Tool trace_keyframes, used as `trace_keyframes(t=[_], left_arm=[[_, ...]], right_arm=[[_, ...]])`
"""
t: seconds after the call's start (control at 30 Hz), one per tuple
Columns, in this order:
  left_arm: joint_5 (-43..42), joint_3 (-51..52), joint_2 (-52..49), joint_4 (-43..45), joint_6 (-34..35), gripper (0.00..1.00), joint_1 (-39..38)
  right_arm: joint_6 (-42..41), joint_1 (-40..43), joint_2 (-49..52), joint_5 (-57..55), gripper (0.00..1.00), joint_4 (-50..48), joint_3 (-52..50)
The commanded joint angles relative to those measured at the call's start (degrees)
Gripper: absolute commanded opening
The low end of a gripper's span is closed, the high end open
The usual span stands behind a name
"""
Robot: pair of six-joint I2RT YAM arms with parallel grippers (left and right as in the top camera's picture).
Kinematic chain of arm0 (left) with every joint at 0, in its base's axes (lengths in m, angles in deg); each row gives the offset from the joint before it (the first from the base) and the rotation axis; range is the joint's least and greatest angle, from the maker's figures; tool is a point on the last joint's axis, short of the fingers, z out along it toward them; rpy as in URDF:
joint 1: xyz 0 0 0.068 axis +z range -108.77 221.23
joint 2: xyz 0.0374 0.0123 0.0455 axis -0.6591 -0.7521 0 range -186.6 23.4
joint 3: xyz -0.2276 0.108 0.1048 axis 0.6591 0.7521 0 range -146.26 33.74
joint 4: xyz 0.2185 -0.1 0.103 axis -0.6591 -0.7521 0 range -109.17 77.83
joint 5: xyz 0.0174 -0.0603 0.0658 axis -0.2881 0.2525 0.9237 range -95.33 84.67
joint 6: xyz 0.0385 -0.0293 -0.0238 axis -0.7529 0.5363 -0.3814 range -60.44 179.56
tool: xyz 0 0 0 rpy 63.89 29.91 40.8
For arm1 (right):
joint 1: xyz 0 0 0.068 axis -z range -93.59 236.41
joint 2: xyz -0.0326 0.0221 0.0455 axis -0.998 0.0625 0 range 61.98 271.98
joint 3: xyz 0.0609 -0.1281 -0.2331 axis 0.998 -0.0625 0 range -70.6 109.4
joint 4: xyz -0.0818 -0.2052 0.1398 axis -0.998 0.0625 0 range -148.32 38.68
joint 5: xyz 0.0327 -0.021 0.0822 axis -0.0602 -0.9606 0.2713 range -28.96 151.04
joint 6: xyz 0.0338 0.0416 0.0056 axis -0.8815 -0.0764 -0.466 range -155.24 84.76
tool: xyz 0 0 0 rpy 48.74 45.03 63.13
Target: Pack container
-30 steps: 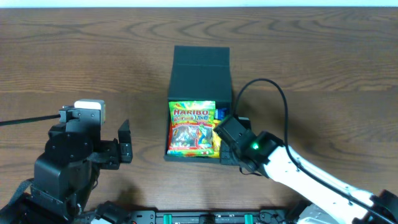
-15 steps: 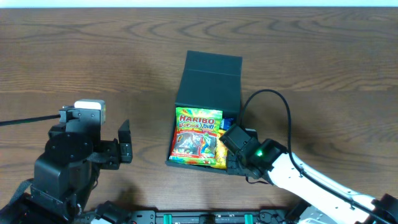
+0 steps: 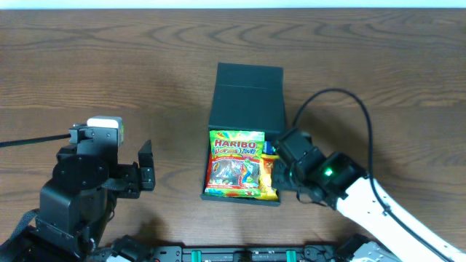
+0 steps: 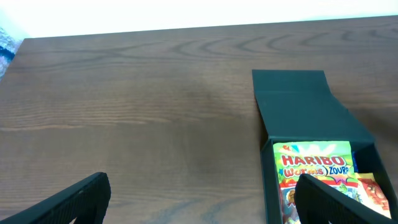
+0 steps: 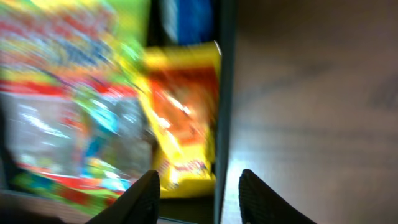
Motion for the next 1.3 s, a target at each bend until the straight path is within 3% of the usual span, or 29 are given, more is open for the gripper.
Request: trace_keyframes(t=[0.0,0.1,0.13,0.3,0.43,0.63,0.77,0.97,1.27], left_arm=[[1.0,-0.8,0.0,-0.1,-1.0,0.95,0.4],[1.0,-0.8,0.0,-0.1,-1.0,0.95,0.4],[1.0,-0.8,0.0,-0.1,-1.0,0.95,0.4],[1.0,-0.8,0.0,-0.1,-1.0,0.95,0.4],[1.0,-0.8,0.0,-0.1,-1.0,0.95,0.4],[1.0,-0.8,0.0,-0.1,-1.0,0.95,0.4],[1.0,-0.8,0.0,-0.1,-1.0,0.95,0.4],[1.0,-0.8,0.0,-0.1,-1.0,0.95,0.4],[1.0,-0.8,0.0,-0.1,-1.0,0.95,0.4]], right_arm=[[6.8,3.3,-0.9,-6.8,0.40,0.1,4.9],[10.1,8.8,-0.8,-8.6,0.05,-0.1,8.4],[10.8,11.5,-0.8,-8.4,0.01,0.1,9.6],[15.2,24.0,0.5,0.7,0.01,-0.1,11.4],[25.9,36.1,8.7,23.4,0.01,-3.5,11.4],[34.2,44.5,19.6,40.7,0.01,-9.2,10.7],[35.7,47.1,23.3,49.7,0.01,-16.6,6.0],[28.2,47.6,28.8,52.6,0.01,-32.2,-3.0],[23.7,43.3,36.7,52.1,0.01,-41.0,-3.5]])
